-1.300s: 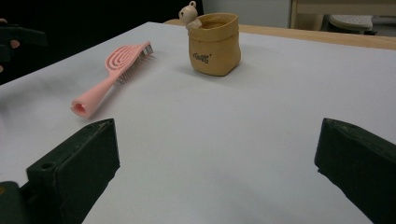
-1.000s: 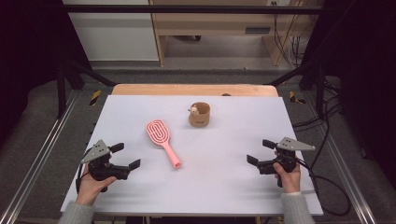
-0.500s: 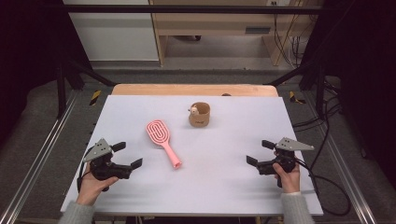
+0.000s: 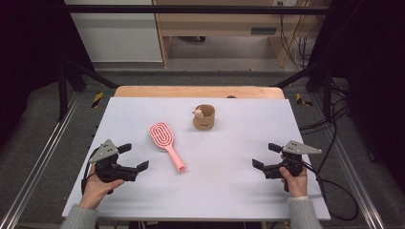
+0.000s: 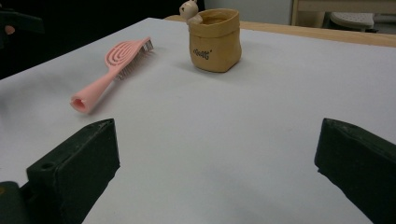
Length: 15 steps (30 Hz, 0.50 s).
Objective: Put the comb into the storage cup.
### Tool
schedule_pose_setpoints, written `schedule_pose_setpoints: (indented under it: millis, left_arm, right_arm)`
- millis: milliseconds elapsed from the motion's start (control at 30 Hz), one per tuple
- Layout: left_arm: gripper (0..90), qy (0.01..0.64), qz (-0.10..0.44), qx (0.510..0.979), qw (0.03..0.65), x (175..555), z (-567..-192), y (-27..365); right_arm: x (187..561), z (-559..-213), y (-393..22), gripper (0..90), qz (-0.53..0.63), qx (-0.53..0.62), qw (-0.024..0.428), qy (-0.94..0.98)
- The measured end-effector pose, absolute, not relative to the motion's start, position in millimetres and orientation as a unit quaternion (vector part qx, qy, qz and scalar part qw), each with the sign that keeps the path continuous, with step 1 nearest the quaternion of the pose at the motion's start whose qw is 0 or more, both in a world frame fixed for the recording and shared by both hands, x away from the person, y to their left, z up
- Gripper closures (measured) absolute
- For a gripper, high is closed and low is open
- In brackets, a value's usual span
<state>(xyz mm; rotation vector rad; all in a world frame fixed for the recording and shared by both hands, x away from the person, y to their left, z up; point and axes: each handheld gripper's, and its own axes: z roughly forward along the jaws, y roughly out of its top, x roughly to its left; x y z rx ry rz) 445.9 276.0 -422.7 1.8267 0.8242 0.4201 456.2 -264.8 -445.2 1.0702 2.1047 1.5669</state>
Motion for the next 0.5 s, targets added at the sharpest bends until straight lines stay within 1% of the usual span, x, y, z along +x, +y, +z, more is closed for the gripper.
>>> schedule_pose_setpoints:
  millis: [500]
  left_arm:
    - [0.8,0.342,0.175,0.769,0.511,454,-415,265]
  right_arm:
    - [456,-446,-264,0.3,0.544,0.374,0.153,0.736]
